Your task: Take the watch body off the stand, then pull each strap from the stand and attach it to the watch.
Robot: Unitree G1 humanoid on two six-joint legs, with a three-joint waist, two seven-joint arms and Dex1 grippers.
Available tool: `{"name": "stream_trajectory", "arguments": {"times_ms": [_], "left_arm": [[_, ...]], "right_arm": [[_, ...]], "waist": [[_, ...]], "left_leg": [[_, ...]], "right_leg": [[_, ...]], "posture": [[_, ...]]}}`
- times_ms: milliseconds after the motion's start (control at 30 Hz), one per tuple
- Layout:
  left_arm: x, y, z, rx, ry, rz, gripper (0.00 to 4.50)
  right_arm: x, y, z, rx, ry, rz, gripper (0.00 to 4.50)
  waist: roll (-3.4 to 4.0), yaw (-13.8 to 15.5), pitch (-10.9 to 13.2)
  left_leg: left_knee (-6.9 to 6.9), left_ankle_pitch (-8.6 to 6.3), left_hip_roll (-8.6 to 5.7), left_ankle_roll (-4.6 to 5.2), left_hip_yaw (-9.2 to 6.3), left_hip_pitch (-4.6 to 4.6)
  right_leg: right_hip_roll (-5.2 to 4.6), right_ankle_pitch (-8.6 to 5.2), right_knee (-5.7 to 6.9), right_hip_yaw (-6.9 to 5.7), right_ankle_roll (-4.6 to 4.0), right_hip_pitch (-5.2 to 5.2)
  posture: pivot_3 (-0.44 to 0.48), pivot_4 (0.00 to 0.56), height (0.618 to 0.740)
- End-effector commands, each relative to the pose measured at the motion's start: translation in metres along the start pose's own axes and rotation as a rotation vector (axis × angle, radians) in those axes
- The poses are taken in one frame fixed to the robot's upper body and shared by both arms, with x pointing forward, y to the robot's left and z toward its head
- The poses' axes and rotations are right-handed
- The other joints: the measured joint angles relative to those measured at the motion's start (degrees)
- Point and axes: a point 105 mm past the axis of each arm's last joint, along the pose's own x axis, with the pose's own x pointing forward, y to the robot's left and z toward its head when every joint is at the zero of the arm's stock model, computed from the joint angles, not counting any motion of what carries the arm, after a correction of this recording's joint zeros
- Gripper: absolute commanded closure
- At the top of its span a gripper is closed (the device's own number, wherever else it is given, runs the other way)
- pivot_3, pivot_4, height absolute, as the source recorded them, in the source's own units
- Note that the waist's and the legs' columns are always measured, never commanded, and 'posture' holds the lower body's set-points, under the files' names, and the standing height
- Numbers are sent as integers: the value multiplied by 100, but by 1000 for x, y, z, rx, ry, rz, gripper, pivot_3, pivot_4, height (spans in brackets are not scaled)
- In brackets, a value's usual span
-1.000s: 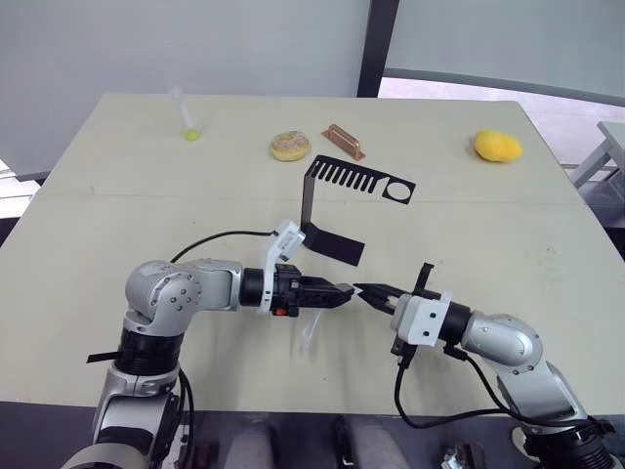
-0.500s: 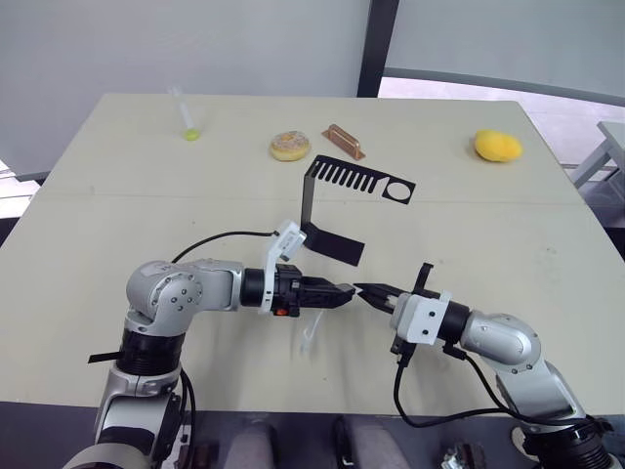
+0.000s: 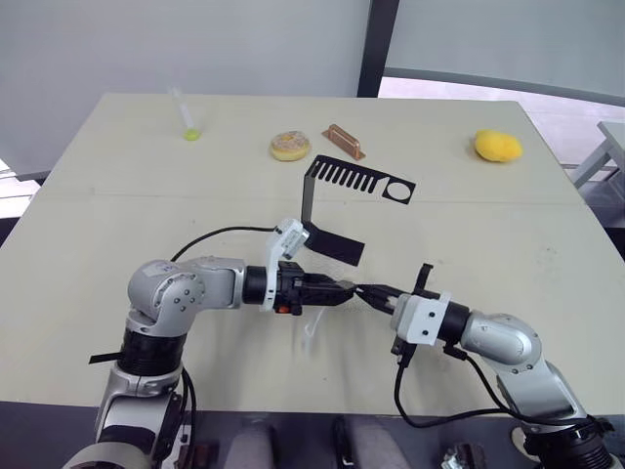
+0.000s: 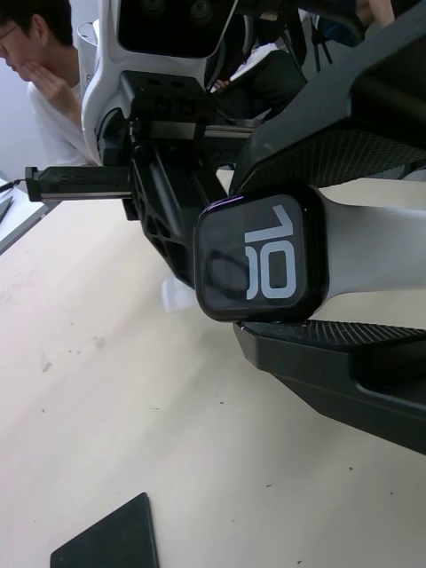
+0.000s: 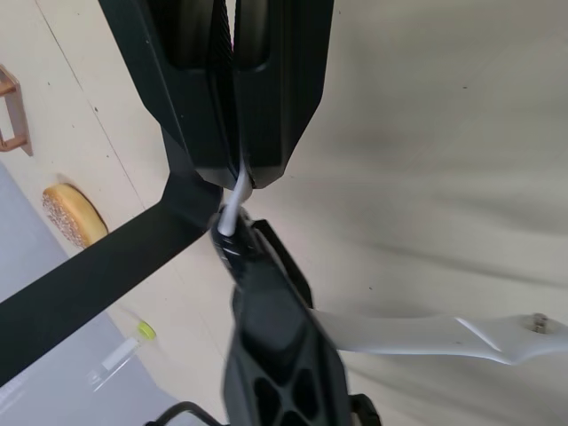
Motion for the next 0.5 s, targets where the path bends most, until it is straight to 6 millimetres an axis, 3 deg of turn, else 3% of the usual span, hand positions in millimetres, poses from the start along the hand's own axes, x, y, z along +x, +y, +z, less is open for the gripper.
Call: {"name": "stream_trajectory", "arguments": {"times_ms": [33, 500], "left_arm": [[20, -26, 1, 53, 18, -129, 2917], [10, -22, -5, 37, 45, -117, 2917]], "right_arm": [[10, 8, 34, -49, -152, 42, 4500], [6, 1, 30, -18, -132, -2, 4500]], "waist": [[-1, 0, 0], [-1, 2, 1]], "left_leg": [[0, 0, 1, 0, 0, 0], [0, 0, 1, 0, 0, 0]], "right_leg": [[1, 0, 0, 0, 0, 0], [0, 0, 0, 0, 0, 0]], "posture": [[0, 150, 740], [0, 150, 740]]}}
